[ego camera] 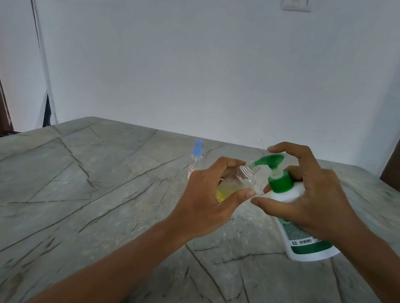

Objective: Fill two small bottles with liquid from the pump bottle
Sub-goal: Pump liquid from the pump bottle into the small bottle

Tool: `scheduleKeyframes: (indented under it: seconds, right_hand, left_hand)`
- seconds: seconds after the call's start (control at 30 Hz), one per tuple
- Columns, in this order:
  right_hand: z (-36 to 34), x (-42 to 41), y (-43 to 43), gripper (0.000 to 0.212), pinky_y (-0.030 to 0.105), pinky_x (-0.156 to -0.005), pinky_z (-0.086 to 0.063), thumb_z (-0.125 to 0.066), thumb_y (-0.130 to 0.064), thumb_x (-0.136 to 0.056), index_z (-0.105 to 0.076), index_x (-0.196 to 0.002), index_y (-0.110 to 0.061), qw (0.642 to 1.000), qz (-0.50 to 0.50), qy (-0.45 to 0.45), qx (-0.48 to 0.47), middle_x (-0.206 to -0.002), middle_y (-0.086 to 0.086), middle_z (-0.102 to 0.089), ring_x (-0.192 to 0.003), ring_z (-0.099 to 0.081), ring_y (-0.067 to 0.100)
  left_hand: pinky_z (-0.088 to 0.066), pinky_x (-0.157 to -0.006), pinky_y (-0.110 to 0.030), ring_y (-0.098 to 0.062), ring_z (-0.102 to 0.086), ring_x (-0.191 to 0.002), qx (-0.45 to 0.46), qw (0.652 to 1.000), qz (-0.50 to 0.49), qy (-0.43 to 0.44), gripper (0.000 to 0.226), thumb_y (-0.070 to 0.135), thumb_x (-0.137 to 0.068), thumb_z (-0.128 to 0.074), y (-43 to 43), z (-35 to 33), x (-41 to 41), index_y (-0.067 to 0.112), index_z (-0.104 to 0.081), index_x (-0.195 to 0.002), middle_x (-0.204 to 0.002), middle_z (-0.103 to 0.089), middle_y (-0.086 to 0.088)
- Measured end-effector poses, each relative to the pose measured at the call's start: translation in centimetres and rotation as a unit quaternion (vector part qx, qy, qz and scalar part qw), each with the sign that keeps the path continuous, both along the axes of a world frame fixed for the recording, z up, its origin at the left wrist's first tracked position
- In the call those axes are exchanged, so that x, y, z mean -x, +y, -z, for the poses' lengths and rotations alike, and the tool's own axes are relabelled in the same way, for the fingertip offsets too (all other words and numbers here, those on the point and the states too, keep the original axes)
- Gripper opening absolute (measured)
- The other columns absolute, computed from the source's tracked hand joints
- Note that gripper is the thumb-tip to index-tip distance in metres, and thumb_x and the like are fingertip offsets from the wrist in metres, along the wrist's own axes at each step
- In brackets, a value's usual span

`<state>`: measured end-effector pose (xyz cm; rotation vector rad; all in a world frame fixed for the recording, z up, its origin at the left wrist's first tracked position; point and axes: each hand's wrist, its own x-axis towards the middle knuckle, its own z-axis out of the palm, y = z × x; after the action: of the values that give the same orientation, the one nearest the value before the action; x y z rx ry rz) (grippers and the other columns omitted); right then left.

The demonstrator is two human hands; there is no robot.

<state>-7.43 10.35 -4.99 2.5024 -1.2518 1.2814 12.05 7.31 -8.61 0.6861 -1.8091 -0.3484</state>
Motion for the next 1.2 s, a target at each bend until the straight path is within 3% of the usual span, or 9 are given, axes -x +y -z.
scheduleKeyframes:
  seconds: [0.23,0.33,0.57,0.8,1.2]
  right_hand:
    - [-0.32,-0.25,0.19,0.071,0.0,-0.056,-0.043,-0.085,-0.044,-0.061,-0.04,-0.116,-0.043,1.0,0.01,0.003,0.016,-0.08,-0.03,-0.062,-0.073,-0.064,-0.011]
    - [-0.47,-0.32,0.39,0.069,-0.002,-0.056,-0.042,-0.084,-0.046,-0.06,-0.04,-0.113,-0.045,1.0,0.009,0.001,0.026,-0.081,-0.034,-0.059,-0.071,-0.063,-0.015]
    - [-0.51,-0.21,0.27,0.062,-0.001,-0.057,-0.044,-0.083,-0.049,-0.059,-0.044,-0.107,-0.045,1.0,0.011,0.002,0.024,-0.076,-0.029,-0.063,-0.07,-0.064,-0.011]
    - [-0.06,-0.01,0.17,0.08,0.0,-0.06,-0.044,-0.084,-0.047,-0.061,-0.035,-0.124,-0.047,1.0,0.006,0.0,-0.004,-0.08,-0.026,-0.066,-0.073,-0.066,-0.008]
    - [-0.42,-0.16,0.36,0.065,0.001,-0.059,-0.046,-0.084,-0.046,-0.06,-0.044,-0.111,-0.042,1.0,0.009,-0.005,0.02,-0.076,-0.027,-0.066,-0.069,-0.066,-0.008]
  left_hand:
    - [-0.049,-0.081,-0.01,0.007,-0.062,-0.098,0.0,1.0,0.001,0.001,0.045,0.033,-0.082,-0.073,0.04,-0.04,-0.03,0.014,-0.058,-0.121,-0.11,-0.067,0.012]
    - [-0.052,-0.082,-0.015,0.003,-0.064,-0.098,0.004,1.0,0.004,-0.001,0.046,0.032,-0.082,-0.073,0.04,0.02,0.04,0.013,-0.058,-0.121,-0.112,-0.068,0.008]
    - [-0.054,-0.081,-0.019,-0.002,-0.065,-0.096,0.001,1.0,-0.002,-0.019,0.047,0.033,-0.082,-0.074,-0.02,0.51,0.06,0.012,-0.059,-0.121,-0.108,-0.069,0.007]
    - [-0.05,-0.08,-0.01,0.007,-0.063,-0.096,0.004,1.0,-0.005,-0.005,0.043,0.03,-0.082,-0.073,-0.11,0.1,-0.05,0.014,-0.058,-0.12,-0.108,-0.066,0.014]
    - [-0.046,-0.078,-0.006,0.006,-0.062,-0.093,0.025,0.999,-0.012,-0.033,0.047,0.034,-0.081,-0.074,-0.08,0.11,-0.24,0.012,-0.059,-0.12,-0.107,-0.068,0.01]
